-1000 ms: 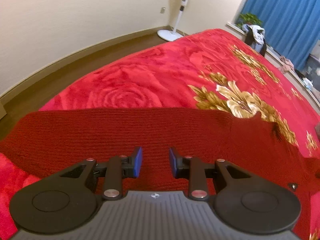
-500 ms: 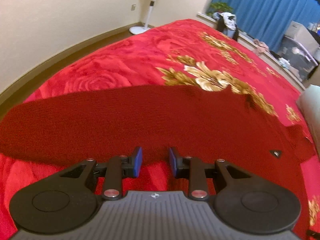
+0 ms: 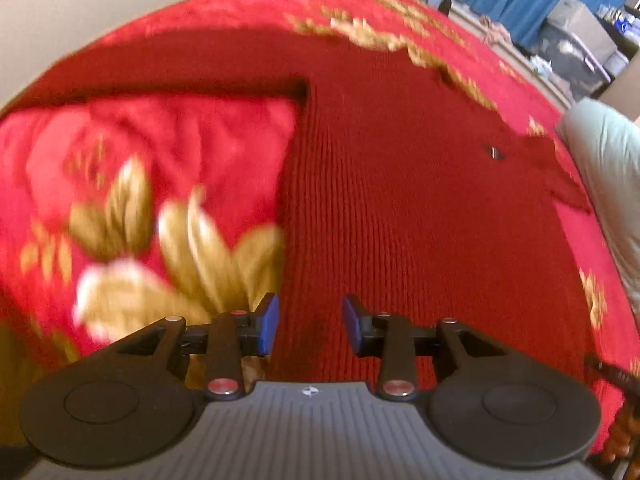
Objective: Fold small clothes
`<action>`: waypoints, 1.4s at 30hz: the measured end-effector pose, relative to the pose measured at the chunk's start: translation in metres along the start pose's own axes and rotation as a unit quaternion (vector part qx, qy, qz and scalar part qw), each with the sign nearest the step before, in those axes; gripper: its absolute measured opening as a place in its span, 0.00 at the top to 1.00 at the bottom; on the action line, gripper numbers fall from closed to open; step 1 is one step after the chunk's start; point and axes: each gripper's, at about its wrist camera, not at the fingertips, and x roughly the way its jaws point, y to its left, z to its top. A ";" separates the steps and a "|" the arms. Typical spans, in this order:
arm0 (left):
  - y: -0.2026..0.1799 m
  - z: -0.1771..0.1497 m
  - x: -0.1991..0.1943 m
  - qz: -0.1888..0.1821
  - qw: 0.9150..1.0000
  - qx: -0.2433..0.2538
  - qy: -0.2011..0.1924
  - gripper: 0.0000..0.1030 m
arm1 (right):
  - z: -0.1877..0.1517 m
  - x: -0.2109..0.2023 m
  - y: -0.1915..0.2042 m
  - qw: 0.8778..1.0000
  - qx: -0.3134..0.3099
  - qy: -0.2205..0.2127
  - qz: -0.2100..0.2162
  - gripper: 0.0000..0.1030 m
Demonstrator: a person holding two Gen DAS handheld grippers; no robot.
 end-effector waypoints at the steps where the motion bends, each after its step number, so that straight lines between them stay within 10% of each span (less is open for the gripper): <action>1: 0.001 -0.009 0.003 0.004 1.000 -0.002 0.006 0.62 | -0.002 -0.002 0.000 1.000 -0.003 -0.001 0.005 0.59; 9: 0.003 -0.035 0.015 0.028 0.999 -0.009 0.026 0.61 | -0.006 -0.003 -0.001 0.999 -0.003 -0.002 0.045 0.81; 11: -0.001 -0.036 0.015 0.016 1.000 -0.002 0.021 0.88 | -0.004 -0.007 -0.004 0.998 0.009 -0.011 0.054 0.83; 15: -0.009 -0.040 -0.011 -0.008 0.999 0.013 -0.035 0.91 | 0.007 -0.049 -0.023 0.987 0.061 -0.107 0.108 0.86; 20: -0.001 -0.052 -0.018 0.003 0.999 -0.007 -0.041 0.90 | 0.000 -0.043 -0.031 0.993 0.078 -0.077 0.052 0.95; 24: 0.017 -0.051 -0.006 0.006 0.999 -0.041 -0.012 0.82 | -0.006 -0.027 -0.021 0.997 0.054 -0.056 0.028 0.91; 27: 0.017 -0.053 -0.012 -0.010 0.999 -0.041 -0.019 0.47 | -0.008 -0.030 -0.020 0.996 0.054 -0.072 0.007 0.70; 34: 0.013 -0.065 0.004 0.009 0.999 -0.034 0.030 0.49 | -0.016 -0.013 -0.019 0.998 0.022 -0.049 -0.014 0.64; 39: 0.007 -0.070 0.006 0.017 0.999 -0.008 0.028 0.85 | -0.019 -0.012 -0.009 0.998 -0.012 -0.056 -0.015 0.84; 42: 0.003 -0.071 0.000 0.014 1.000 0.002 0.014 0.90 | -0.017 -0.018 -0.011 0.998 -0.005 -0.067 -0.011 0.90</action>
